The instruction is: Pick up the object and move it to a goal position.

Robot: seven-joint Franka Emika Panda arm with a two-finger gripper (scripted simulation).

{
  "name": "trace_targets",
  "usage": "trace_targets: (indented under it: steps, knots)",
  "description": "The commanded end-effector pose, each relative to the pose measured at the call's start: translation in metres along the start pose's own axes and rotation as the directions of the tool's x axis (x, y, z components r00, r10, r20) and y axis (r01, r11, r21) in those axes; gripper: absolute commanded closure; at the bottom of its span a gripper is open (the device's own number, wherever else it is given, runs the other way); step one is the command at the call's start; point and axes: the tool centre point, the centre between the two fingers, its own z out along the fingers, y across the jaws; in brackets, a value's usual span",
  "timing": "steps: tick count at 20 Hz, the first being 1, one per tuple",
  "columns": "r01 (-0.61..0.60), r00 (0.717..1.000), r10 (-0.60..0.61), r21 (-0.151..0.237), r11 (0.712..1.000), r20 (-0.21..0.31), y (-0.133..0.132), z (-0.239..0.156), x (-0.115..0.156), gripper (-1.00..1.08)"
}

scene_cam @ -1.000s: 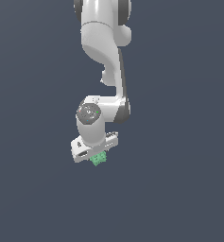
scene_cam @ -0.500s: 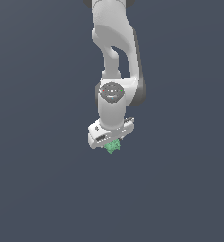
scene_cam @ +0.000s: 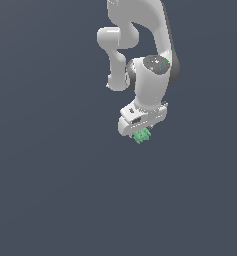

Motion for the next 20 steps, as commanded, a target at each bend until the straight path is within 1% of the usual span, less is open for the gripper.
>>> trace_targets:
  steps: [1,7,12,16,20]
  knots:
    - [0.000,1.000,0.000,-0.001,1.000,0.000,-0.028,-0.016,-0.003,1.08]
    - [0.000,1.000,0.000,-0.001,1.000,0.001,-0.089,-0.051,-0.006,1.08]
    - [0.000,1.000,0.000,0.000,1.000,0.001,-0.129,-0.074,-0.007,1.08]
    - [-0.001,1.000,0.001,0.002,1.000,0.001,-0.147,-0.084,-0.007,1.08]
    - [-0.001,1.000,0.001,0.003,1.000,0.001,-0.152,-0.088,-0.005,1.08]
